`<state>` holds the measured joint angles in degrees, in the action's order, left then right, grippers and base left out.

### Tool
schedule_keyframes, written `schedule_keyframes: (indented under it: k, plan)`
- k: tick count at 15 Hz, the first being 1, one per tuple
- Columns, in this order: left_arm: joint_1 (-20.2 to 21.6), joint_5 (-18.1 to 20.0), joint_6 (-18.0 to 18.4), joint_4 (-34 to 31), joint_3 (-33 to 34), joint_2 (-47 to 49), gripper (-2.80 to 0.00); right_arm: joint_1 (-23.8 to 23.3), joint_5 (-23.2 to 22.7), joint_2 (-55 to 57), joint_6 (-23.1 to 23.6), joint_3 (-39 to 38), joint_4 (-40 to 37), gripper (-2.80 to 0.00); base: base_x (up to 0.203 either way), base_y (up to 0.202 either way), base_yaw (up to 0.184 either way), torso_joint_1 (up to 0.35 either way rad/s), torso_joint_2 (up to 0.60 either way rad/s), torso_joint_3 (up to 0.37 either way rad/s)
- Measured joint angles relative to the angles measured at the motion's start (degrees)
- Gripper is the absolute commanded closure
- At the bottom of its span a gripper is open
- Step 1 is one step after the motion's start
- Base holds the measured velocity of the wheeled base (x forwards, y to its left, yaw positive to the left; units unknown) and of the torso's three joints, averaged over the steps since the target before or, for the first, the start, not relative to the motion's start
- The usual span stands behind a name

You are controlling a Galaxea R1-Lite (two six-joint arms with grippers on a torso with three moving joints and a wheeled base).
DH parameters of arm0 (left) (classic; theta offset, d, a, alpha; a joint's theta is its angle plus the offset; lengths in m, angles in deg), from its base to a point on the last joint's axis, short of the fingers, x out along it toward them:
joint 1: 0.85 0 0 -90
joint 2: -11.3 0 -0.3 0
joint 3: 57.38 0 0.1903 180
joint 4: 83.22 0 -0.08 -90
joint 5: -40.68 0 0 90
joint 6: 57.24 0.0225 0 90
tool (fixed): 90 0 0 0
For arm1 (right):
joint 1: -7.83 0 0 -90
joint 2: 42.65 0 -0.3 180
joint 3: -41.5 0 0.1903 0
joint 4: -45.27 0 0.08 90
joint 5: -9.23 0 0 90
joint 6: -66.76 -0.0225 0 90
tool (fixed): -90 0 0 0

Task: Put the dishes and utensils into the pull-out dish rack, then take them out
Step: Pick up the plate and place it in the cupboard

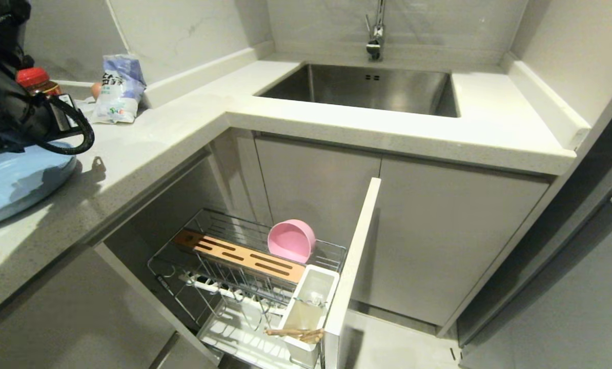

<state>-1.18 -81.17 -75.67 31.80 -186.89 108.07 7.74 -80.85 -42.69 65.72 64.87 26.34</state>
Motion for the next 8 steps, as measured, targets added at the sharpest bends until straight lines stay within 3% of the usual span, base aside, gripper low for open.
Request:
schedule_keyframes:
  k: [8]
  plan:
    - [1.37, 0.35, 0.00, -1.92, -1.02, 3.67, -2.80, 0.00, 0.00, 0.00, 0.01, 0.00, 0.00, 0.00, 0.000, 0.000, 0.000, 0.000, 0.00, 0.000]
